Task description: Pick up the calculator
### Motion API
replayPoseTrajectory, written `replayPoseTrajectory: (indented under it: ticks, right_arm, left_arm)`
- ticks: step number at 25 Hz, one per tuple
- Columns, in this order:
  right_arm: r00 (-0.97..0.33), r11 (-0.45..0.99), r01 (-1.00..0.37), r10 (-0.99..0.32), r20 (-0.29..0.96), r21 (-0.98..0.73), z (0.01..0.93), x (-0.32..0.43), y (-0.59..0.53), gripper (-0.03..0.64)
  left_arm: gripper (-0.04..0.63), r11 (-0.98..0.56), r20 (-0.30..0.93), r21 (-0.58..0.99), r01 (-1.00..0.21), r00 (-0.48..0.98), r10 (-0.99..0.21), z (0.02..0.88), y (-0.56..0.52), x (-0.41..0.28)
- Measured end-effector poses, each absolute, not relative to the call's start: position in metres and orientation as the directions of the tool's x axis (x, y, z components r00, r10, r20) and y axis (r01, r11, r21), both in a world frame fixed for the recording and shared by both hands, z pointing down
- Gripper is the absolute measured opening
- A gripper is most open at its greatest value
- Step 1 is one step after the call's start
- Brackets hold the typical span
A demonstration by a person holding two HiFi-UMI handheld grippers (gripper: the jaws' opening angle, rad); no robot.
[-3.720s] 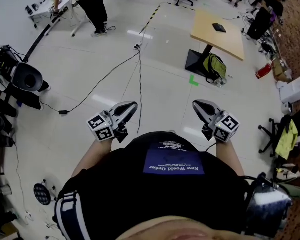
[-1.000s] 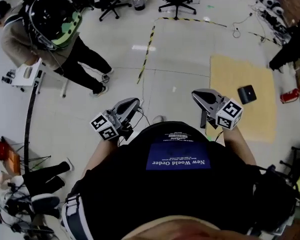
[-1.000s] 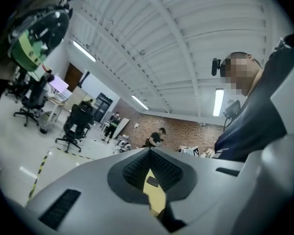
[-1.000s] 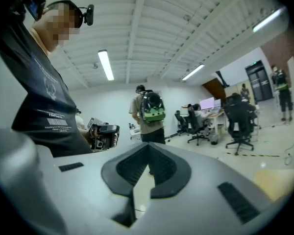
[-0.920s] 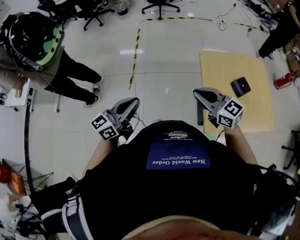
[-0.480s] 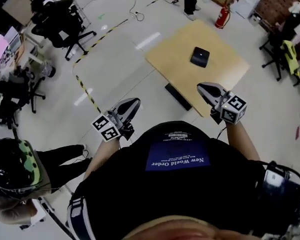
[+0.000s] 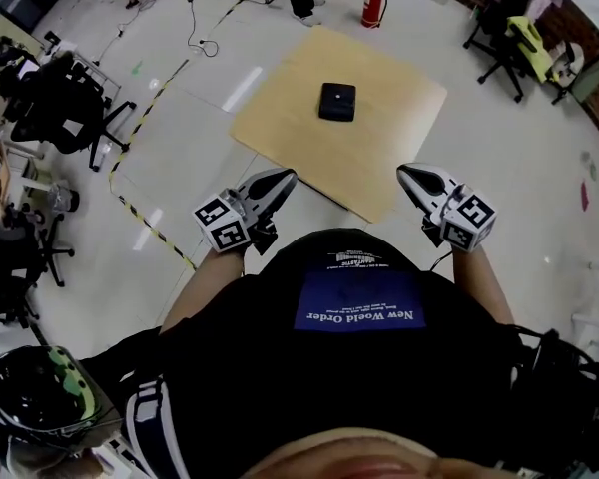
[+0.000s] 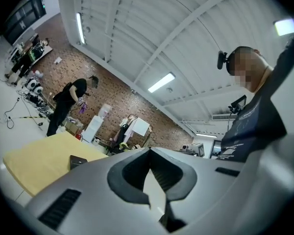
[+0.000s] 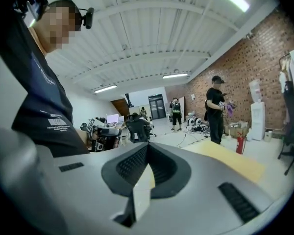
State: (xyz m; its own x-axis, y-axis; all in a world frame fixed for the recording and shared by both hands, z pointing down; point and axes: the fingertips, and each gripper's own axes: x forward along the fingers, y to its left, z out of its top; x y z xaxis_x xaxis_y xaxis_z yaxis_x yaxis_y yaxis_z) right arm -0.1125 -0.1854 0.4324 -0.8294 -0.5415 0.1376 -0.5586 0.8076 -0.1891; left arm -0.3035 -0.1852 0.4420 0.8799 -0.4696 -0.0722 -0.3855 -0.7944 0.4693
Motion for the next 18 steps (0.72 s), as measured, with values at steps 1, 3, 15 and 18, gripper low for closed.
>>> replayPoseTrajectory:
  ticks: [1, 3, 15, 18]
  right_arm:
    - [-0.832, 0.813, -0.555, -0.537, 0.141, -0.178, 0.431, -0.099, -0.192, -0.015]
    - [-0.840, 0.829, -0.541, -0.523, 0.145, -0.145, 0.429, -0.074, -0.207, -0.015]
    - [-0.866, 0.842, -0.500, -0.488, 0.107, -0.205, 0.453, -0.013, -0.282, -0.015]
    - [-0.849, 0.813, -0.527, -0.515, 0.115, -0.247, 0.475, -0.019, -0.292, -0.015]
  left_arm:
    - [0.003, -0.789, -0.073, 0.472, -0.393, 0.875, -0.479, 0.437, -0.193, -0.290]
    - [0.003, -0.779, -0.070, 0.472, -0.413, 0.863, -0.500, 0.430, -0.206, -0.265]
    - [0.142, -0.670, 0.144, 0.491, -0.557, 0.810, -0.568, 0.482, -0.282, -0.208]
    - [0.223, -0.657, 0.208, 0.486, -0.577, 0.806, -0.554, 0.520, -0.319, -0.212]
